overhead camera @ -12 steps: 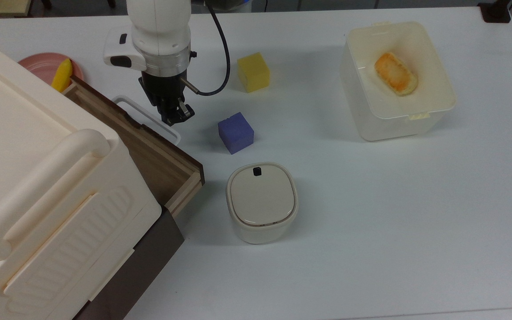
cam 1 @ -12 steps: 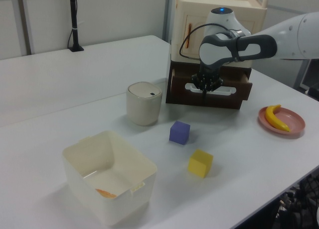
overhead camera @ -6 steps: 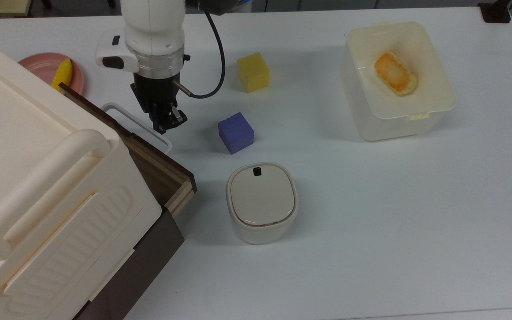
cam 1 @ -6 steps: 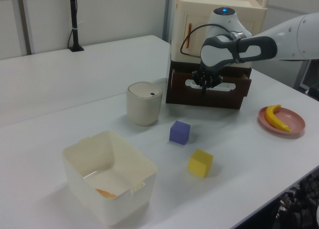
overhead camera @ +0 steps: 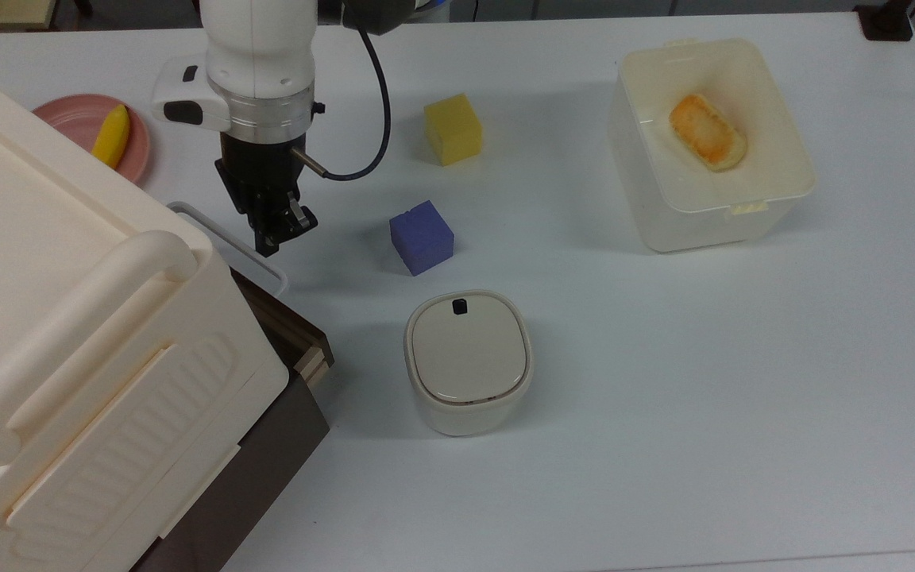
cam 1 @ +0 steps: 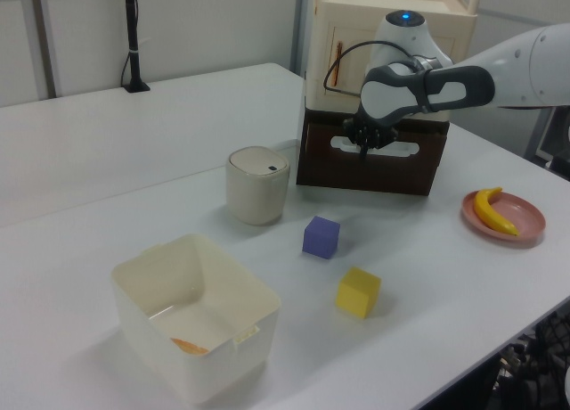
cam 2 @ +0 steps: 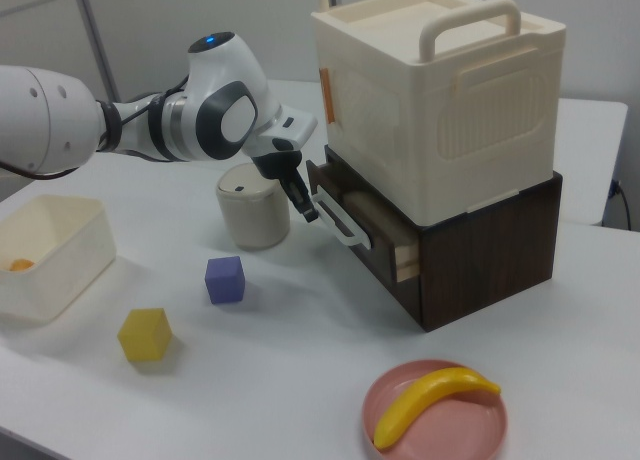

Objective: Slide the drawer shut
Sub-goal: 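Push the drawer front with the gripper into the wooden unit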

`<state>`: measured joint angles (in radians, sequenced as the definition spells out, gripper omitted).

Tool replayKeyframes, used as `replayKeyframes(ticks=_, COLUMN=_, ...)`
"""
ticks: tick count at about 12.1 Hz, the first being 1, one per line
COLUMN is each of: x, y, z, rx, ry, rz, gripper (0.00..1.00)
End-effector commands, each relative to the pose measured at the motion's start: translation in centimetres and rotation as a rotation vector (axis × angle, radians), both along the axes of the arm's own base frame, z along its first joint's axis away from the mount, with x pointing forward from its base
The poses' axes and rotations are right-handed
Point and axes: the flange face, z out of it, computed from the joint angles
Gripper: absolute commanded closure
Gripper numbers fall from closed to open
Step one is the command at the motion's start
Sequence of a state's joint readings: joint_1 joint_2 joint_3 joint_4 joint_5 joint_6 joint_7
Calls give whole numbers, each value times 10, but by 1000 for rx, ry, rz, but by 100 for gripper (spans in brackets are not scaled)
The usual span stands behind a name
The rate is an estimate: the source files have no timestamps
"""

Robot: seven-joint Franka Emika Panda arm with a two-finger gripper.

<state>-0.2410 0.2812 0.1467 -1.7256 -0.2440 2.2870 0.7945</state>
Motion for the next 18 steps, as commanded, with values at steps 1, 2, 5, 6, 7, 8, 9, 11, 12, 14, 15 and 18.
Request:
replayKeyframes(ticks=1, x=9, y=-14, z=-2, rx=-34, ry=-23, rz=-11, gripper=100)
replayKeyframes(ticks=2, x=12, y=-15, z=-7, rx=-32, ry=-20, rz=-12, gripper=100)
replayKeyframes(ticks=5, x=15, y=-19, z=-11, rx=-49, ry=-17, rz=-6, gripper=100)
replayKeyframes(ticks=6, x=16, y=-22, z=-8, rx=-53, ry=-23, rz=-10, gripper=100)
replayKeyframes(ticks=7, x=18, y=-23, z=-6, rx=-51, ry=-38, rz=-8, gripper=100)
replayKeyframes(ticks=8, x=20, y=-23, z=-5, rx=-52, ry=-52, rz=-4, gripper=100)
replayKeyframes(ticks=9, x=20, y=-28, z=-5, rx=-50, ry=-63, rz=-12, gripper=100)
replayKeyframes(ticks=11, x=22, y=-31, z=-8, rx=-50, ry=-70, rz=-11, gripper=100)
replayKeyframes(ticks=12, x=22, y=-31, z=-9, rx=-49, ry=-70, rz=-11, gripper=100)
replayKeyframes(ticks=14, x=23, y=-32, z=-10, rx=-54, ry=-80, rz=-6, gripper=100)
replayKeyframes(ticks=15, x=24, y=-33, z=-9, rx=-54, ry=-88, rz=-6, gripper=100)
replayKeyframes(ticks=18, x=25, y=-40, z=-9, rx=-53, ry=-114, rz=-11, gripper=100)
